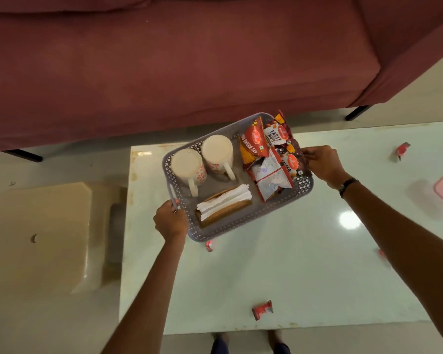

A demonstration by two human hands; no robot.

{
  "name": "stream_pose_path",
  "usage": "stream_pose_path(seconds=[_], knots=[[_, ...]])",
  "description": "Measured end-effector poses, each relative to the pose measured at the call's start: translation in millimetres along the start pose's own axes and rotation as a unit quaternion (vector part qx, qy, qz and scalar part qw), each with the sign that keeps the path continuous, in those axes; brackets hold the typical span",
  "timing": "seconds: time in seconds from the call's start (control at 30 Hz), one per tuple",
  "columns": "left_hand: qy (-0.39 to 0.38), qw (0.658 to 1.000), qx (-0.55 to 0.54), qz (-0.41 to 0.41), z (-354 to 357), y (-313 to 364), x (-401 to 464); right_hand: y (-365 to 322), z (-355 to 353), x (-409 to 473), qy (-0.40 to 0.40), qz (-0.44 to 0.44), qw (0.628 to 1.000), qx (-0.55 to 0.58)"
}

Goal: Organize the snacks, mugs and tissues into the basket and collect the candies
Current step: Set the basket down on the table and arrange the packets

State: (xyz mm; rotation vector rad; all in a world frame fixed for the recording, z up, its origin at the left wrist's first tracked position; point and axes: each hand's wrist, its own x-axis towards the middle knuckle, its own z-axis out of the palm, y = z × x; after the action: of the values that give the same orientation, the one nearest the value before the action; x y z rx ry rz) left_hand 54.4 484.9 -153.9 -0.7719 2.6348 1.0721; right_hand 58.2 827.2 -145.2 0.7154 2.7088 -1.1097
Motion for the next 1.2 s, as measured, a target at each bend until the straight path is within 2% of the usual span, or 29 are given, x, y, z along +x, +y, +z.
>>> stream_pose_path(seconds=[0.27, 0.57, 0.93, 1.2], knots=[[-0.066, 0.997, 0.015, 0.040, 49.6, 35.2, -63.9, 89.0, -61.2, -58.2, 0.048, 0.094, 0.993, 0.046], [-0.087, 0.992, 0.057, 0.068, 77.6, 33.2, -93.2, 142.9, -64.2, -107.5, 0.079, 0.141, 0.979, 0.122], [-0.085, 0.989, 0.093, 0.076, 81.9, 13.3, -89.2, 162.4, -40.0, -114.6, 0.072, 0.141, 0.972, 0.173], [-0.090, 0.989, 0.073, 0.095, 82.6, 9.9, -84.8, 169.1, -35.6, -111.7, 0.070, 0.153, 0.963, 0.211]])
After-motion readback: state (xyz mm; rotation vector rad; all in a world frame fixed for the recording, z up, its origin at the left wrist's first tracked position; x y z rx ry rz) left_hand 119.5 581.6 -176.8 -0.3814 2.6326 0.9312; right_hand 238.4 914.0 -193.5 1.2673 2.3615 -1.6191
